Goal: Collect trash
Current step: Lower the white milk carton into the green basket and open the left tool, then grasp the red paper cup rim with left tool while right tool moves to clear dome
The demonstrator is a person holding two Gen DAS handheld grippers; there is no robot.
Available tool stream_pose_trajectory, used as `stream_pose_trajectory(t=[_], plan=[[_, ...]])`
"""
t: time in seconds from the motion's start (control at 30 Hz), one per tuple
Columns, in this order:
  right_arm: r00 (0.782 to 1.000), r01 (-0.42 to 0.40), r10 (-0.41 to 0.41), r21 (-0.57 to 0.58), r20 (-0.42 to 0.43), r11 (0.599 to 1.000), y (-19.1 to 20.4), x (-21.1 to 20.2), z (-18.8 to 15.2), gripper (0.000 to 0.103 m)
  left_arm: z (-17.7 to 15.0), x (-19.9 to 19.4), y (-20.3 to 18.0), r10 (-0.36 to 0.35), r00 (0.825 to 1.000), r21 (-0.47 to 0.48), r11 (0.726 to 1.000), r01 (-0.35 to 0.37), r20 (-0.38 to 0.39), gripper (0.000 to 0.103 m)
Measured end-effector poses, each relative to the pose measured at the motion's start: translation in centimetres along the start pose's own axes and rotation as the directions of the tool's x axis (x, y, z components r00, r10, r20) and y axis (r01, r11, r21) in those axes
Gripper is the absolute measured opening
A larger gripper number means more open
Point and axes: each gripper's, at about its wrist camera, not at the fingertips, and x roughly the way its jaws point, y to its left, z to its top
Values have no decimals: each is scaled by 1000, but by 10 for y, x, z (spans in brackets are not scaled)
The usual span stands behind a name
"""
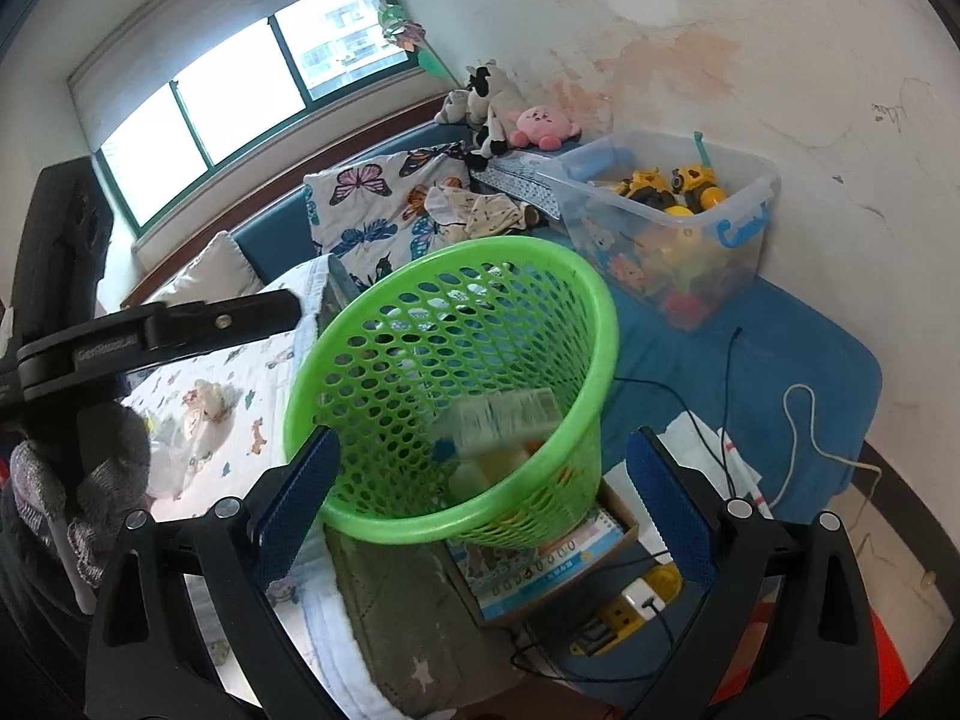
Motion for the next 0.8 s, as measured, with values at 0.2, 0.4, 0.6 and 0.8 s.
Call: stream_pose_trajectory(t=[0.2, 0.4, 0.6, 0.8], plan=[[1000, -31, 31, -18, -1, 999, 20, -6, -6, 95, -22, -45, 16, 36, 998, -6, 999, -35, 48, 64], [998, -65, 65, -36, -5, 997, 42, -9, -10, 95, -51, -85, 38, 99, 992, -40, 995, -96, 83, 64], [994, -105, 104, -64, -17, 992, 69, -7, -13, 95, -79, -126, 62, 160, 981, -94, 984, -150, 110, 64], [989, -147, 144, -97, -35, 984, 96, -3, -17, 95, -106, -161, 86, 250, 959, -142, 962, -232, 129, 64]])
